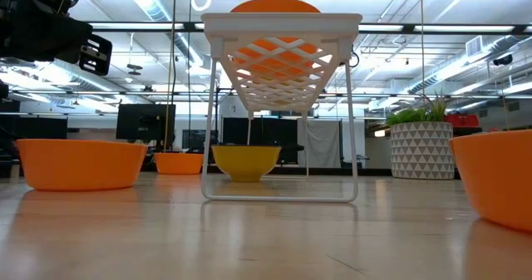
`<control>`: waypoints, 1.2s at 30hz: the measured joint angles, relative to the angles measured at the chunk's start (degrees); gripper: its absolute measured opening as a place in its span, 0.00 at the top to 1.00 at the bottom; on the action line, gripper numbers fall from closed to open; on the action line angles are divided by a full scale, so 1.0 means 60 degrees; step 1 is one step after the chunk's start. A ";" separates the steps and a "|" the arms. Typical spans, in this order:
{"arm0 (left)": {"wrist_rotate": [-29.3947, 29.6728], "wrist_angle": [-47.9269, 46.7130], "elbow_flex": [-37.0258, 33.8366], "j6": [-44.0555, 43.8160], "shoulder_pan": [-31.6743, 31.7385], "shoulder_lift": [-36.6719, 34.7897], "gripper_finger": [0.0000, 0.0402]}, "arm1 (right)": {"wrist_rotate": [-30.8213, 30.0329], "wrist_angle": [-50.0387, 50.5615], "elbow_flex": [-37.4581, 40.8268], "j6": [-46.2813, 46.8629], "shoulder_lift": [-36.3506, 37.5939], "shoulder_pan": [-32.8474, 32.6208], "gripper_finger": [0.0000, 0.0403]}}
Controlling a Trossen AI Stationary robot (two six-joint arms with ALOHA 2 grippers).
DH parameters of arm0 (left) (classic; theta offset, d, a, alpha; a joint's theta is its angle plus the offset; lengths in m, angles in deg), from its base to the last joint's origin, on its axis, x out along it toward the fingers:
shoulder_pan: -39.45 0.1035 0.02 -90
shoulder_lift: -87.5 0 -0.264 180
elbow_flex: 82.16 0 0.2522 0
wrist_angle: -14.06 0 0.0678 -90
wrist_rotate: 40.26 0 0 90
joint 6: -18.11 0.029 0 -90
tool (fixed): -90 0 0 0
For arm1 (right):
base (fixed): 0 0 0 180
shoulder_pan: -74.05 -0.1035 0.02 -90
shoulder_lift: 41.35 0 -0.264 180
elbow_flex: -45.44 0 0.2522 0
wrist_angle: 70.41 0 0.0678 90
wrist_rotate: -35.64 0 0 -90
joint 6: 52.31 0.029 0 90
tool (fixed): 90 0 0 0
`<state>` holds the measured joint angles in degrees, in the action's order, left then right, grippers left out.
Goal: Pick & Place Mini bowls
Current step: Stack the yellow patterned bowl on top of the yellow patterned bowl on the shelf
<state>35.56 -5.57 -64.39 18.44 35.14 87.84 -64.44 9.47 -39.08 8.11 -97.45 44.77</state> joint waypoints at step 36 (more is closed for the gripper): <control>0.0000 0.0004 0.0000 0.0000 0.0003 0.0000 0.97 | 0.1106 -0.1875 -0.2327 0.0015 -0.3482 0.5869 1.00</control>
<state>35.56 -5.55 -64.39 18.44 35.15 87.84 -57.80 -1.78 -53.04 8.20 -118.34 79.98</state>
